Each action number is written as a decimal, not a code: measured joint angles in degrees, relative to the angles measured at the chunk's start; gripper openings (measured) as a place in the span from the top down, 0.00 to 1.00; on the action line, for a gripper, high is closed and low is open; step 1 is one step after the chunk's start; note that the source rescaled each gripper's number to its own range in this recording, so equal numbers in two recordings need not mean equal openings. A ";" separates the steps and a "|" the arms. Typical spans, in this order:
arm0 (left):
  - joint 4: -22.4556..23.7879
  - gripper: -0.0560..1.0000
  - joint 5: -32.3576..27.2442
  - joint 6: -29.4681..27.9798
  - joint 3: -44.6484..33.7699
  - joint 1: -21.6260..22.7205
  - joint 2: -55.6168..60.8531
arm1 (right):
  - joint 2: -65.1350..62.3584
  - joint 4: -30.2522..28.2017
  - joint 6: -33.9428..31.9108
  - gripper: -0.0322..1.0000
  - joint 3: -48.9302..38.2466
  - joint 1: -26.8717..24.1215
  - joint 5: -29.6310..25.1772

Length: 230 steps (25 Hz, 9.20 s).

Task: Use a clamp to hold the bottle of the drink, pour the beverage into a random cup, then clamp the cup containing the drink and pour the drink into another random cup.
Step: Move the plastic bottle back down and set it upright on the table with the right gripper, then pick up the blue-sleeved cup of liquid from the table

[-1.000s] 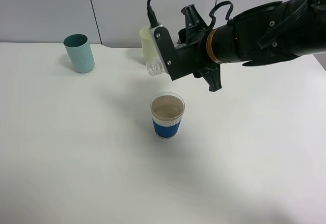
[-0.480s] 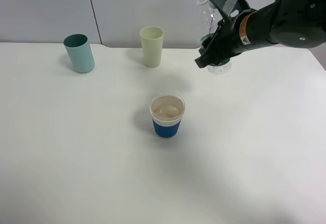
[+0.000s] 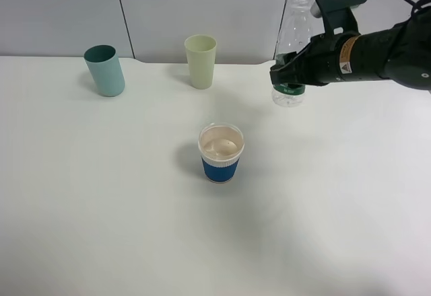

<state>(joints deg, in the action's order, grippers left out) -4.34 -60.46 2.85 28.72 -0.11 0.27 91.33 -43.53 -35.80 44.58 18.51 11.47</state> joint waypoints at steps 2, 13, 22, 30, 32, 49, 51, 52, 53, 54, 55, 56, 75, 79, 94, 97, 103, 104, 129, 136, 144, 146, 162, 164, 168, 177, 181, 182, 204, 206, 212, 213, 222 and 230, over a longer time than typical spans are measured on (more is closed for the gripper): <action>0.00 0.00 0.00 0.00 0.00 0.00 0.00 | 0.00 0.00 4.89 0.97 -1.03 -0.71 0.97; 0.00 0.00 0.00 0.00 0.00 0.00 0.00 | 5.10 29.82 33.73 0.97 -1.38 -1.42 7.64; 0.00 0.00 0.00 0.00 0.00 0.00 0.00 | 13.71 51.17 45.12 0.97 -1.38 -1.47 22.46; 0.00 0.00 0.00 0.00 0.00 0.00 0.00 | 21.45 49.30 45.46 0.97 -1.38 -1.47 34.15; 0.00 0.00 0.00 0.00 0.00 0.00 0.00 | 22.94 49.30 45.46 0.97 -1.33 -1.47 36.39; 0.00 0.00 0.00 0.00 0.00 0.00 0.00 | 28.38 49.43 45.46 0.97 -1.28 -1.47 39.56; 0.00 0.00 0.00 0.00 0.00 0.00 0.00 | 28.58 49.43 45.46 0.97 -1.28 -1.47 40.13; 0.00 0.00 0.00 0.00 0.00 0.00 0.00 | 28.72 49.43 45.46 0.91 -1.28 -1.47 40.60; 0.00 0.00 0.00 0.00 0.00 0.00 0.00 | 28.80 49.43 45.46 0.78 -1.28 -1.47 40.88; 0.00 0.00 0.00 0.00 0.00 0.00 0.00 | 28.80 49.43 45.46 0.78 -1.28 -1.47 40.88; 0.00 0.00 0.00 0.00 0.00 0.00 0.00 | 28.80 49.43 45.46 0.62 -1.28 -1.47 41.06; 0.00 0.00 0.00 0.00 0.00 0.00 0.00 | 28.80 49.43 45.46 0.30 -1.28 -1.47 41.95; 0.00 0.00 0.00 0.00 0.00 0.00 0.00 | 8.72 50.11 45.66 0.01 -1.49 -1.64 29.64; 0.00 0.00 0.00 0.00 0.00 0.00 0.00 | 2.97 51.77 51.16 0.01 -1.49 -2.41 26.86; 0.00 0.00 0.00 0.00 0.00 0.00 0.00 | -17.55 50.29 46.06 0.01 -1.54 -18.77 4.62; 0.00 0.00 0.00 0.00 0.00 0.00 0.00 | -20.79 49.13 45.75 0.01 -1.54 -21.58 1.95; 0.00 0.00 0.00 0.00 0.00 0.00 0.00 | -32.15 44.01 41.46 0.01 -1.54 -30.80 -6.92; 0.00 0.00 0.00 0.00 0.00 0.00 0.00 | -33.74 43.53 40.44 0.01 -1.54 -31.38 -8.08; 0.00 0.00 0.00 0.00 0.00 0.00 0.00 | -78.95 41.95 38.76 0.00 -12.77 -28.77 -50.27; 0.00 0.00 0.00 0.00 0.00 0.00 0.00 | -86.39 42.57 38.34 0.00 -13.78 -26.50 -58.14; 0.00 0.00 0.00 0.00 0.00 0.00 0.00 | -91.47 46.29 38.65 0.00 -14.19 -26.30 -66.31; 0.00 0.00 0.00 0.00 0.00 0.00 0.00 | -91.47 46.33 38.84 0.00 -14.19 -26.30 -66.86; 0.00 0.00 0.00 0.00 0.00 0.00 0.00 | -91.51 43.53 37.25 0.00 -15.89 -25.43 -72.06; 0.00 0.00 0.00 0.00 0.00 0.00 0.00 | -91.51 43.53 37.25 0.00 -15.89 -25.43 -72.06; 0.00 0.00 0.00 0.00 0.00 0.00 0.00 | -91.51 43.53 37.25 0.00 -15.89 -25.43 -72.06; 0.00 0.00 0.00 0.00 0.00 0.00 0.00 | -91.51 43.53 37.21 0.00 -15.89 -25.43 -72.06; 0.00 0.00 0.00 0.00 0.00 0.00 0.00 | -91.51 43.53 37.21 0.00 -15.89 -25.43 -72.06; 0.00 0.00 0.00 0.00 0.00 0.00 0.00 | -91.51 43.53 37.21 0.00 -15.89 -25.43 -72.06; 0.00 0.00 0.00 0.00 0.00 0.00 0.00 | -91.51 43.53 37.04 0.00 -15.89 -25.43 -72.06; 0.00 0.00 0.00 0.00 0.00 0.00 0.00 | -91.51 43.53 37.04 0.00 -15.89 -25.43 -72.06; 0.00 0.00 0.00 0.00 0.00 0.00 0.00 | -91.51 43.53 37.04 0.00 -15.89 -25.43 -72.06; 0.00 0.00 0.00 0.00 0.00 0.00 0.00 | -91.51 43.53 37.04 0.00 -15.89 -25.43 -72.06; -0.02 0.00 0.00 0.00 0.00 0.00 0.00 | -91.51 43.53 37.04 0.00 -15.89 -25.43 -72.06; -0.07 0.00 0.00 0.00 0.00 0.00 0.00 | -91.51 43.53 37.04 0.00 -15.89 -25.43 -72.06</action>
<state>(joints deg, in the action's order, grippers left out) -4.41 -60.46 2.85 28.72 -0.11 0.27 -0.18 0.00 1.24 28.69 -6.92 -60.59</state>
